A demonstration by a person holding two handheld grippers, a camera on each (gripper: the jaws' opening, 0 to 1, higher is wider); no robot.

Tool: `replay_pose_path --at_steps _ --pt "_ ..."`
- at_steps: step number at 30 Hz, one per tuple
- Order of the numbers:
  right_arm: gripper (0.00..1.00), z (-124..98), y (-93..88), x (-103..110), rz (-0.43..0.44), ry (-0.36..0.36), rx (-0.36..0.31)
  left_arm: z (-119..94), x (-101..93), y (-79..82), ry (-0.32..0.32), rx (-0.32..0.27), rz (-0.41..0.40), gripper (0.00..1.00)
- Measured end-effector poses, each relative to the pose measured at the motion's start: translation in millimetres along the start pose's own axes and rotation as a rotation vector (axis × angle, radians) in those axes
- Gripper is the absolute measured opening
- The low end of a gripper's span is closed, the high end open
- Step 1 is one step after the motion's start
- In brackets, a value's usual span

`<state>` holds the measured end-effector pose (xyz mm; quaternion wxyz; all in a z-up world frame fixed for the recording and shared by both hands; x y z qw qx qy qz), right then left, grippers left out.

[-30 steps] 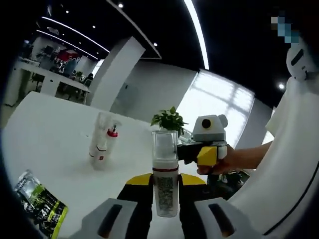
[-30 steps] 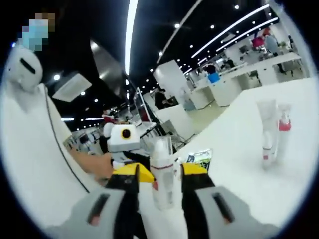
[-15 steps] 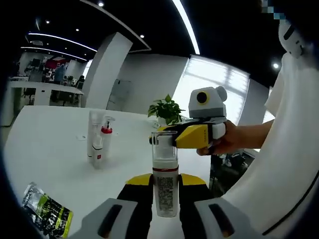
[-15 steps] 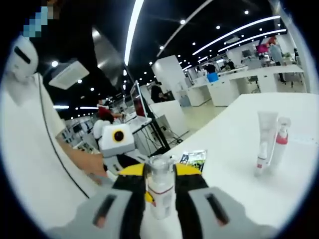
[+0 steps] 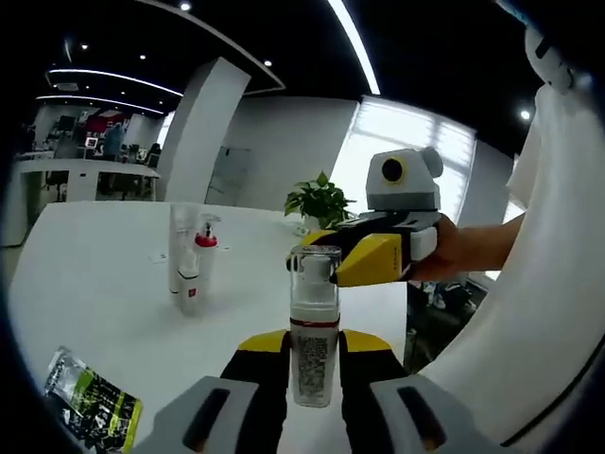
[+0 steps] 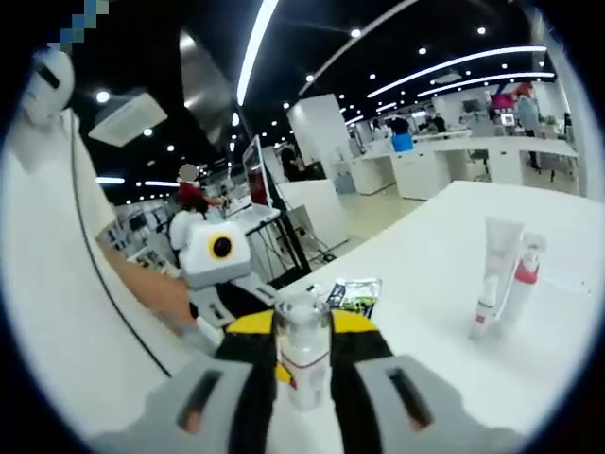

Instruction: Arrange the skincare products in the storage area until every visible bottle or jar stands upright without overlapping.

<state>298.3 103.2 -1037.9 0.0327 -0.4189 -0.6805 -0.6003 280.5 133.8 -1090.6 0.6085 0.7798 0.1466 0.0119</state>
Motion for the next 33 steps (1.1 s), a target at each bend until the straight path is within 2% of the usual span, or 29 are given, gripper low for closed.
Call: replay_pose_path --at_steps 8,11,16,21,24,29,33 --pt "0.18 -2.9 11.0 -21.7 0.009 -0.048 -0.044 -6.9 19.0 -10.1 0.061 0.031 0.001 0.22" --pt "0.18 -4.6 9.9 -38.3 -0.015 -0.097 -0.045 -10.6 24.8 -8.5 0.081 0.014 -0.032 0.22" --pt "0.18 -7.3 9.7 -69.3 -0.036 -0.164 -0.067 -13.0 29.7 -16.6 0.088 0.035 -0.03 0.21" --pt "0.18 -12.0 7.1 -102.4 -0.06 -0.243 -0.064 -15.1 32.7 -19.1 0.103 0.023 -0.075 0.21" --pt "0.18 -15.3 10.2 -118.0 -0.076 -0.269 -0.083 -15.6 36.3 -23.9 0.114 0.037 -0.081 0.21" --pt "0.18 -20.1 12.4 -149.1 -0.108 -0.331 -0.092 -17.4 42.3 -19.4 0.134 0.015 -0.112 0.21" --pt "0.18 -22.9 14.9 -167.0 -0.117 -0.357 -0.115 -18.2 49.6 -24.0 0.147 0.032 -0.115 0.21"
Point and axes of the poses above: the point that each gripper's makers call its tool centre point, and the gripper's own axes: z roughly forward along the fingers, x roughly to its left, y roughly out of its top, the point moved 2 cm from there along -z, roughly backward along the fingers, and after that the axes turned 15 degrees about z, right-handed, at the moved point
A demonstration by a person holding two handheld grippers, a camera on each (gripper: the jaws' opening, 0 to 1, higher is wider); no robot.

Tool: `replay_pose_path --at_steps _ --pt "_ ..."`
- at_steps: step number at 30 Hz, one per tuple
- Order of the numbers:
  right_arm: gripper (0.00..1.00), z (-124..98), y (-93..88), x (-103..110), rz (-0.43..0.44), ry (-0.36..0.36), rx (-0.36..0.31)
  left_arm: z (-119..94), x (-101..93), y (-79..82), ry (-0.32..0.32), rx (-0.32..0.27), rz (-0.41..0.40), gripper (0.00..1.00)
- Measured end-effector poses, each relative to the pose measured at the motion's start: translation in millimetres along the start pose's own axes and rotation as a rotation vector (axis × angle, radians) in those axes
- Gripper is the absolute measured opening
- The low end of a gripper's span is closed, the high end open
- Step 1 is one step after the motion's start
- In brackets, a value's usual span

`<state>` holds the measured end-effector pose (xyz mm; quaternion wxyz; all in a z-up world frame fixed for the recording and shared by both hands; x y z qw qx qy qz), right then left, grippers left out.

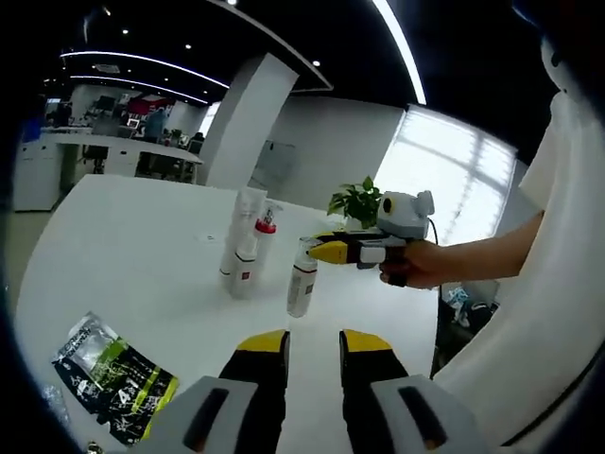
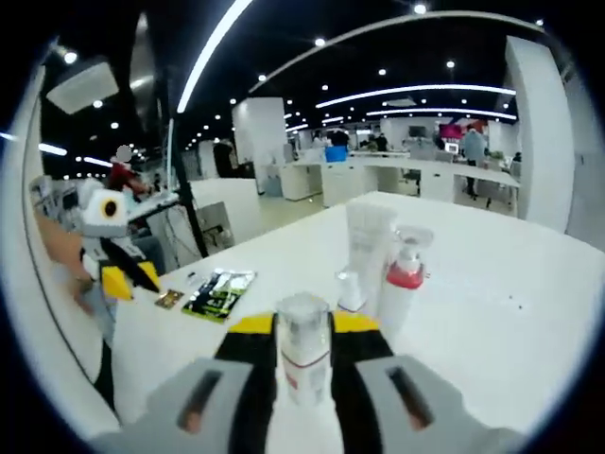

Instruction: Arrange the skincare products in the storage area until every visible bottle or jar stands upright without overlapping.

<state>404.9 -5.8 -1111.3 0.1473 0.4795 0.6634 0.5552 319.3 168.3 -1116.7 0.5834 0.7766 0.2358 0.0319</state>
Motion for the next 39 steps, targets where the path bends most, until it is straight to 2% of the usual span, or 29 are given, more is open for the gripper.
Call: replay_pose_path --at_steps 4,9,13,21,32,39 --pt "0.18 5.0 -3.1 -15.4 0.0 -0.014 -0.003 -4.1 6.0 5.2 0.025 -0.015 -0.034 0.21" --pt "0.18 11.6 -7.4 -30.1 0.001 -0.022 -0.009 -2.8 12.2 -2.3 0.039 0.017 -0.038 0.21" --pt "0.18 16.3 -7.0 -32.1 0.003 0.012 -0.013 -2.1 13.1 2.3 0.055 0.009 -0.056 0.21" --pt "0.18 26.3 -8.5 -44.2 -0.024 0.03 -0.023 3.0 12.2 -2.0 0.067 0.034 -0.08 0.21" --pt "0.18 35.3 -6.0 -44.7 -0.055 0.081 -0.074 5.3 17.0 -3.0 0.079 0.05 -0.098 0.2" --pt "0.19 24.4 -9.8 -40.3 -0.089 0.095 -0.067 6.9 20.2 -0.7 0.087 0.037 -0.113 0.2"
Point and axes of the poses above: the point that each gripper's makers call its tool centre point, and the gripper's own axes: z roughly forward along the fingers, x roughly to its left, y roughly out of its top, the point moved 2 cm from there along -z, roughly backward along the fingers, and after that the axes turned 15 degrees about z, right-handed, at the moved point
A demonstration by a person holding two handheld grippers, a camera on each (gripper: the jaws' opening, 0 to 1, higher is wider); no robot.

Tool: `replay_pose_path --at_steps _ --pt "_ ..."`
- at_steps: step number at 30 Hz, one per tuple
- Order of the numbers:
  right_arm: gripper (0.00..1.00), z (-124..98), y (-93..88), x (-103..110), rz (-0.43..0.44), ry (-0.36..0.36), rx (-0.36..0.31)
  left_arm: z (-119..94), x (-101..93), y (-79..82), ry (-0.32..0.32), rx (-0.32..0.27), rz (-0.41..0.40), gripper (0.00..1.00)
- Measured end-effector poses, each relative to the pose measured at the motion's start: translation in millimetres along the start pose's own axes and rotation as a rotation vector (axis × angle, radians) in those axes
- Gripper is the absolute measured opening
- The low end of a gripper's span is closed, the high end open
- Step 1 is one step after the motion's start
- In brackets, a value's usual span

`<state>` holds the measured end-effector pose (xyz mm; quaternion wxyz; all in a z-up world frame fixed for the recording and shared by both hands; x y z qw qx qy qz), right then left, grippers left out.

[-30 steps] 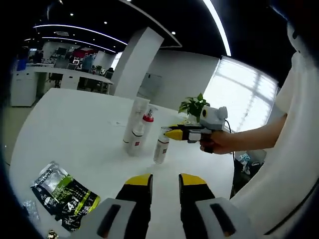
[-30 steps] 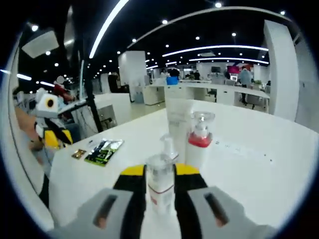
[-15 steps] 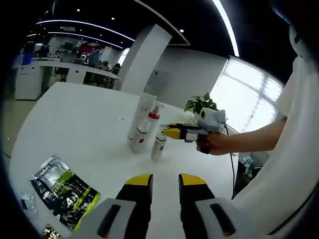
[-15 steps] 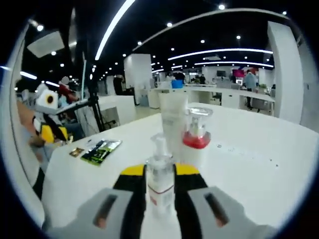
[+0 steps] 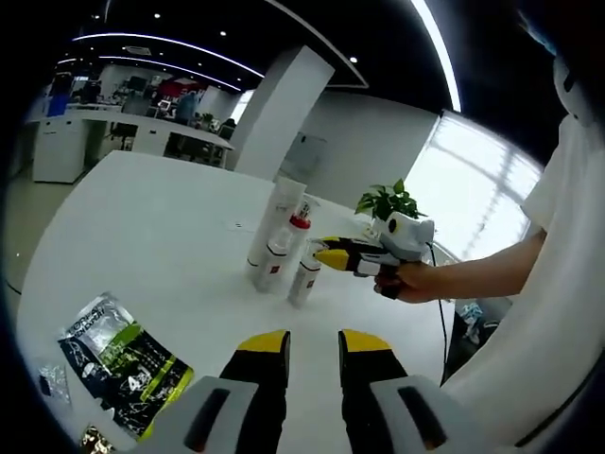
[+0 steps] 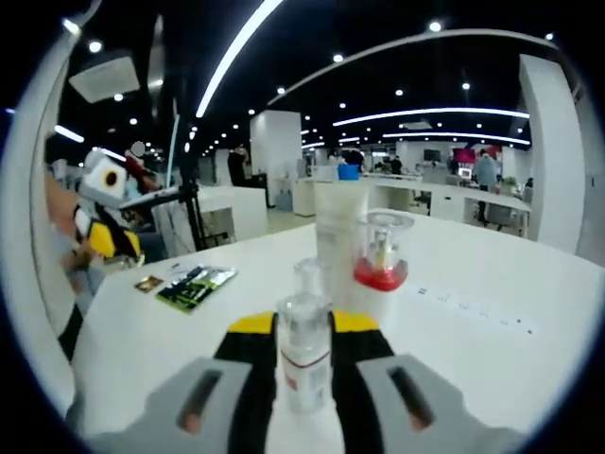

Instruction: Arrange the skincare products in the storage area until every visible bottle or jar stands upright without overlapping.

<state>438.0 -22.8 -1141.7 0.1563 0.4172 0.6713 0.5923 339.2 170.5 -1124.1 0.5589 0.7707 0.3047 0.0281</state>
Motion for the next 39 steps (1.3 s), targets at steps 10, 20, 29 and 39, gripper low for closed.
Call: replay_pose_path --at_steps 10,20,29,39 --pt "0.2 -5.4 -6.4 0.4 0.012 -0.023 0.039 4.0 -7.1 0.0 -0.025 0.0 0.01 0.2" --pt "0.28 -2.3 -26.2 -5.0 0.075 -0.057 0.118 0.5 -7.1 -0.5 -0.019 -0.003 0.016 0.2" --pt "0.27 4.7 -48.8 -12.6 0.143 -0.126 0.221 -0.3 -6.6 -2.1 -0.019 -0.003 0.014 0.2" --pt "0.22 11.9 -43.8 -15.8 0.107 -0.13 0.205 -3.1 -0.6 -3.8 -0.009 0.002 0.009 0.2"
Point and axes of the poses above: the point that each gripper's makers call its tool centre point, and the gripper's own axes: z roughly forward along the fingers, x roughly to its left, y roughly out of its top, the point moved 2 cm from there along -z, roughly backward along the fingers, and after that the axes turned 15 degrees about z, right-handed, at the moved point
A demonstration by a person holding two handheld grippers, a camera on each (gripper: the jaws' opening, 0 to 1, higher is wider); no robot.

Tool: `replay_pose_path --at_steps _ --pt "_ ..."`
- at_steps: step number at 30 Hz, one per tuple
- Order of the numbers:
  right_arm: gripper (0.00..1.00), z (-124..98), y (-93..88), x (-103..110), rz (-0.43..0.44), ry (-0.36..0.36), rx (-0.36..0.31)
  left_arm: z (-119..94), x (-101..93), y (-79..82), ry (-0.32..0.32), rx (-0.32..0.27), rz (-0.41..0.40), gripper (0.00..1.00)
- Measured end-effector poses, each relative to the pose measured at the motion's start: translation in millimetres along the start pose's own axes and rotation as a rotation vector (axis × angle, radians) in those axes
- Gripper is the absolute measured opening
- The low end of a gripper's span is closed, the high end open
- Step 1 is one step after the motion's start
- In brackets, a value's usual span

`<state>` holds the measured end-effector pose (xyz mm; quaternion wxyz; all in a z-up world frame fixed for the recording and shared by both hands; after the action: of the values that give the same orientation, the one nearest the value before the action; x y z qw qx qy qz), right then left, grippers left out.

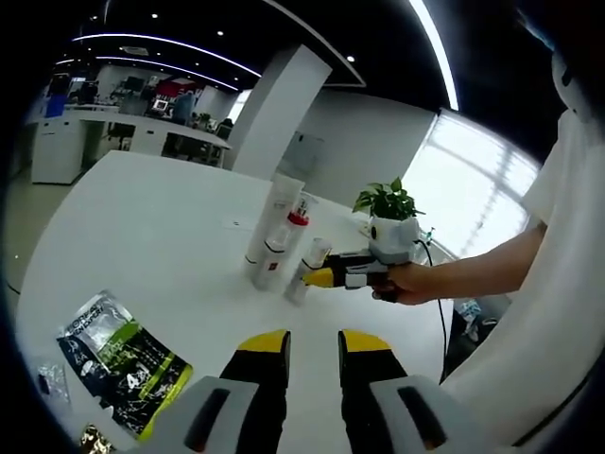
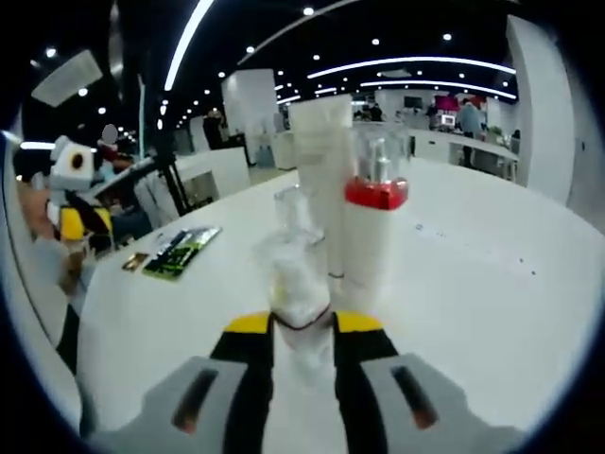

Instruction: Arrange the skincare products in the storage area until every visible bottle or jar stands upright without overlapping.

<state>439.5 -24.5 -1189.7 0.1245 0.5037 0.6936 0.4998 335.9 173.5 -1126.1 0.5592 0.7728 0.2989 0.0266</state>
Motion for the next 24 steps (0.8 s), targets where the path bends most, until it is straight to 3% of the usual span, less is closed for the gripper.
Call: replay_pose_path --at_steps 17,24 --pt "0.21 13.5 12.1 -15.4 0.012 -0.033 -0.038 -0.7 5.5 -2.0 0.01 0.011 -0.005 0.2" --pt "0.26 14.1 8.4 -18.5 0.043 -0.049 -0.022 1.7 4.4 -3.3 0.004 0.018 -0.005 0.2"
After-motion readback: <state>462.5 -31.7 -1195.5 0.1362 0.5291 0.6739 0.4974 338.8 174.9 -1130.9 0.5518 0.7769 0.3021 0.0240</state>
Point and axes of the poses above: the point that each gripper's makers call its tool centre point, and the gripper's own axes: z roughly forward along the fingers, x roughly to its left, y roughly out of its top, the point moved 2 cm from there along -z, roughly backward along the fingers, and after that the axes turned 15 degrees about z, right-handed, at the moved point
